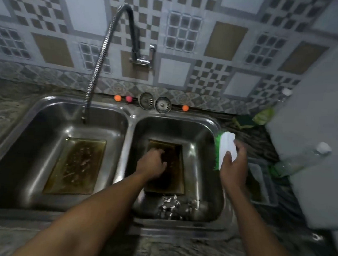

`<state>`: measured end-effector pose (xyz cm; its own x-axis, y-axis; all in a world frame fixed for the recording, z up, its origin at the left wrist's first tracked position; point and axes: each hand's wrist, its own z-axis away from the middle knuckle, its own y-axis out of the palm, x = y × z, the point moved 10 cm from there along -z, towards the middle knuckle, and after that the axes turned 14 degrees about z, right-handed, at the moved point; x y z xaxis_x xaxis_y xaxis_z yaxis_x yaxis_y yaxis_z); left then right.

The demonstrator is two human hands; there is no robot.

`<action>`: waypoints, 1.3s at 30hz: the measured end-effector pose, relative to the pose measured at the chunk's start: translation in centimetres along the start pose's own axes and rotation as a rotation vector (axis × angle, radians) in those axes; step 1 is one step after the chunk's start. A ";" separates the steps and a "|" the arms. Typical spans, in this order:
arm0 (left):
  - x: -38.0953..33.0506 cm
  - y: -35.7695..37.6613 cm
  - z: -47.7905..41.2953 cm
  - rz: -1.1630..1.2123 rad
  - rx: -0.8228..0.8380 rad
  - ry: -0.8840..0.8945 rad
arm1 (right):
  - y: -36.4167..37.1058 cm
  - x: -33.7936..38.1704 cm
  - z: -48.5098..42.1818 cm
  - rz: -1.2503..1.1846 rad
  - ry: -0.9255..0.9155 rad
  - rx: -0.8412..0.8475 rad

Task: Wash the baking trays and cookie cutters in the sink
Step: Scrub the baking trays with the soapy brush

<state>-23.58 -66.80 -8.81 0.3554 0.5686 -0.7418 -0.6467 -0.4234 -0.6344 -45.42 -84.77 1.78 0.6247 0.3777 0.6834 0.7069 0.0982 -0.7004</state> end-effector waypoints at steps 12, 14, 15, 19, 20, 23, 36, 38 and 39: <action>3.8 10.3 0.0 -0.144 0.007 -0.331 | -6.7 -15.9 -4.5 0.227 0.145 0.104; 4.3 11.1 -0.6 -0.148 0.011 -0.343 | -6.8 -16.6 -5.0 0.217 0.161 0.113; 4.6 11.2 -1.1 -0.156 0.005 -0.352 | -6.7 -16.8 -5.2 0.218 0.171 0.112; 6.2 10.5 -2.0 -0.173 -0.036 -0.442 | -6.3 -16.7 -5.0 0.225 0.147 0.106; 6.5 10.3 -2.1 -0.165 -0.042 -0.461 | -6.2 -16.9 -4.8 0.224 0.151 0.106; 6.7 10.4 -2.9 -0.154 -0.051 -0.465 | -6.5 -17.7 -4.5 0.284 0.158 0.084; 5.5 9.2 -3.9 -0.099 -0.164 -0.332 | -6.0 -19.1 -5.1 0.355 0.238 0.101; 5.4 8.6 -3.8 -0.066 -0.175 -0.336 | -5.5 -18.9 -5.0 0.360 0.233 0.113; 5.5 8.3 -3.7 -0.046 -0.178 -0.343 | -5.3 -18.8 -4.9 0.359 0.229 0.118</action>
<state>-24.56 -69.81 -18.97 0.1155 0.7801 -0.6149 -0.4971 -0.4906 -0.7157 -59.30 -96.88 -6.29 0.8904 0.1949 0.4113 0.3975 0.1074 -0.9113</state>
